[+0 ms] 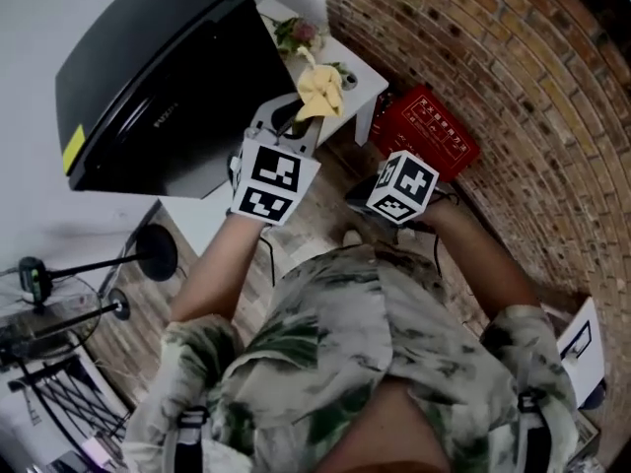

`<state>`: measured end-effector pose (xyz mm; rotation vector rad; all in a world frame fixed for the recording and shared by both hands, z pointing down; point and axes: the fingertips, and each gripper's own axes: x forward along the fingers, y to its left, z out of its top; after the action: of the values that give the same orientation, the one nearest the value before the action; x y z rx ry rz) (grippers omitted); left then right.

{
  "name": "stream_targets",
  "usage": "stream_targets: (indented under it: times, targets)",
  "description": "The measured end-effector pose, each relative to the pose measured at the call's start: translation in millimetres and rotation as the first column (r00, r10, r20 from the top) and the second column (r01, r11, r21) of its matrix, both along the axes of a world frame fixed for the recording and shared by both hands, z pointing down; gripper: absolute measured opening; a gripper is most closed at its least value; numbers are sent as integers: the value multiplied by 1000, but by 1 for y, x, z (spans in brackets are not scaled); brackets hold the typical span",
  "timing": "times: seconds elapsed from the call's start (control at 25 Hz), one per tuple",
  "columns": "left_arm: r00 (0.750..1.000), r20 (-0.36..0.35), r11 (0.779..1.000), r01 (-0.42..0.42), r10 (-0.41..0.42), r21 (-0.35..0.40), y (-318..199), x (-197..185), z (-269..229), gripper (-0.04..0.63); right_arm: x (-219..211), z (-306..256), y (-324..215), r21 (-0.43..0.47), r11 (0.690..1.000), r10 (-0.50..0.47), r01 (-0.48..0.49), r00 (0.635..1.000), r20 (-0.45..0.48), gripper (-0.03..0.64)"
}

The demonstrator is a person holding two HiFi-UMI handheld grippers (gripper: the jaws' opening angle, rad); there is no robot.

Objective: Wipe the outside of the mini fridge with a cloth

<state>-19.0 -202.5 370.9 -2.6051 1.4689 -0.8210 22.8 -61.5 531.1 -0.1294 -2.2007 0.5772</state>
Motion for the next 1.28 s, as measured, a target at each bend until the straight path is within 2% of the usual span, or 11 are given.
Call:
stream_targets:
  times: [0.2, 0.36, 0.48, 0.6, 0.68, 0.8, 1.0, 1.2, 1.28]
  targets:
    - [995, 100, 999, 15, -18, 32, -56, 23, -18, 75, 1, 1, -32, -6, 994, -105, 105, 994, 25, 31]
    - [978, 190, 996, 78, -86, 52, -115, 37, -32, 75, 13, -6, -73, 17, 977, -214, 213, 976, 43, 31]
    - [951, 281, 991, 120, -132, 58, -159, 45, -44, 75, 27, -12, -106, 36, 958, -286, 285, 957, 40, 31]
    - [901, 398, 985, 161, -173, 64, -199, 41, -55, 75, 37, -18, -131, 54, 937, -348, 346, 937, 41, 31]
    - [852, 485, 980, 188, -194, 62, -225, 34, -60, 75, 43, -20, -141, 62, 925, -379, 376, 924, 45, 31]
    - [751, 620, 970, 233, -227, 73, -258, 19, -70, 75, 53, -20, -147, 61, 907, -419, 416, 907, 51, 31]
    - [592, 761, 938, 343, -264, 58, -291, -17, -75, 75, 78, -18, -152, 51, 867, -497, 495, 866, 46, 31]
    - [438, 874, 918, 395, -208, 20, -323, -57, -79, 75, 92, -12, -168, 49, 869, -494, 492, 868, 41, 31]
    - [358, 923, 909, 415, -142, -21, -335, -78, -74, 75, 94, -12, -171, 44, 872, -489, 487, 871, 49, 31]
